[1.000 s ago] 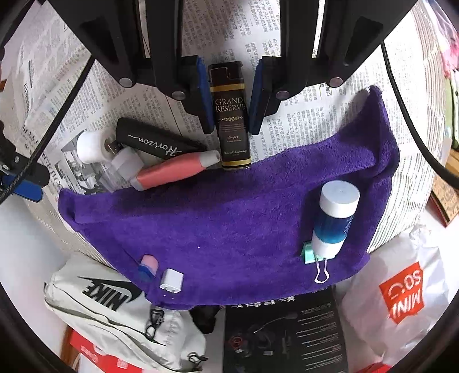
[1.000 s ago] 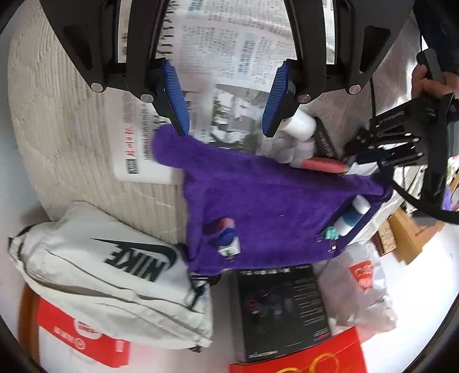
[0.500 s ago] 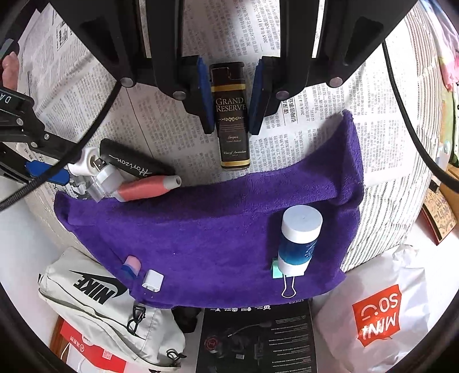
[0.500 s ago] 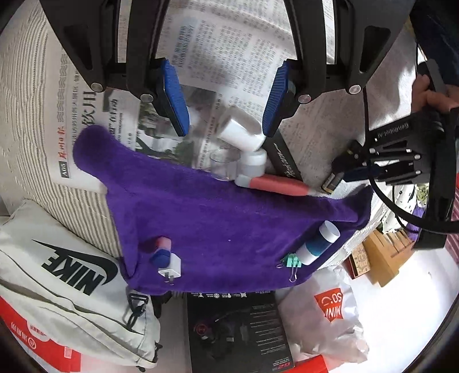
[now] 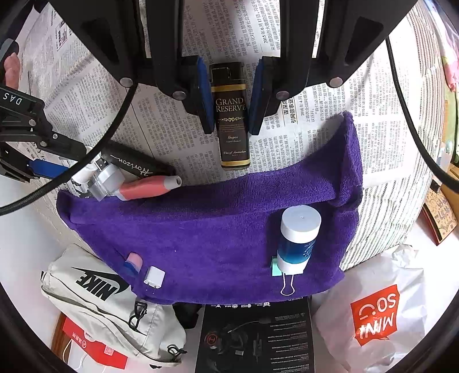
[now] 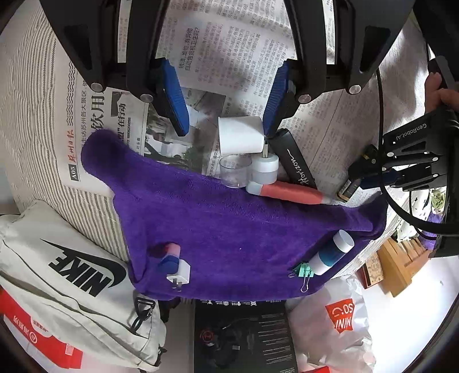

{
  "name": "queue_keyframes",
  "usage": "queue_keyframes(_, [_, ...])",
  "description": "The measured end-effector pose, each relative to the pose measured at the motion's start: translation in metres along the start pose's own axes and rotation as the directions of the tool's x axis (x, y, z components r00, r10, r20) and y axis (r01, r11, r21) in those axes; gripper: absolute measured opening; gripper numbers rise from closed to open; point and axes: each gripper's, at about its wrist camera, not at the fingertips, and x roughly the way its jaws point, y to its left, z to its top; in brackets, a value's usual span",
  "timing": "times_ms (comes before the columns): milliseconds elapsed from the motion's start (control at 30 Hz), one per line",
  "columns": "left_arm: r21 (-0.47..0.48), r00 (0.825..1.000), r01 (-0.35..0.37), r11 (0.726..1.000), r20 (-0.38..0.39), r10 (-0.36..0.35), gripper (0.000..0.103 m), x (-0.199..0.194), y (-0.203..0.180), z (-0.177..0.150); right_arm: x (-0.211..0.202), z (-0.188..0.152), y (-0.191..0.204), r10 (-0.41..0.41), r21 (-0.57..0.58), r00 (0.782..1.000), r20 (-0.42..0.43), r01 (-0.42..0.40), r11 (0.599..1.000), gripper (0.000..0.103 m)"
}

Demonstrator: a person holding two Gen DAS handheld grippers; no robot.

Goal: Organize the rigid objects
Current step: 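Lower the right gripper onto the white tape roll and close it, then carry the tube beside the cylinder and release while the right gripper sets the tape roll by the blue bottle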

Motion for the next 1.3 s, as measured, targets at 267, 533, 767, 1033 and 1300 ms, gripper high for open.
queue_keyframes(267, [-0.011, 1.000, 0.027, 1.000, 0.011, -0.027, 0.024, -0.001, 0.003, -0.001, 0.012, 0.000, 0.009, -0.005, -0.023, 1.000, 0.020, 0.006, 1.000, 0.031])
queue_keyframes(533, [-0.006, 0.999, 0.030, 1.000, 0.011, -0.030, 0.024, -0.004, 0.004, -0.001, -0.002, -0.001, -0.005, -0.047, -0.025, 0.998, 0.040, 0.048, 0.999, 0.031])
queue_keyframes(767, [-0.011, 0.999, 0.036, 0.999, 0.013, -0.036, 0.024, -0.007, 0.009, -0.004, -0.010, -0.003, -0.025, -0.079, 0.013, 0.996, 0.036, 0.078, 0.997, 0.031])
queue_keyframes(1033, [0.031, 1.000, -0.020, 0.999, -0.002, 0.020, 0.024, -0.003, -0.001, 0.001, 0.000, -0.010, -0.033, -0.067, 0.041, 0.998, 0.023, 0.066, 0.997, 0.031])
queue_keyframes(1300, [0.031, 0.999, -0.034, 0.999, -0.004, 0.034, 0.025, -0.001, -0.003, 0.002, 0.003, -0.013, -0.034, -0.053, 0.044, 0.998, 0.026, 0.052, 0.998, 0.031])
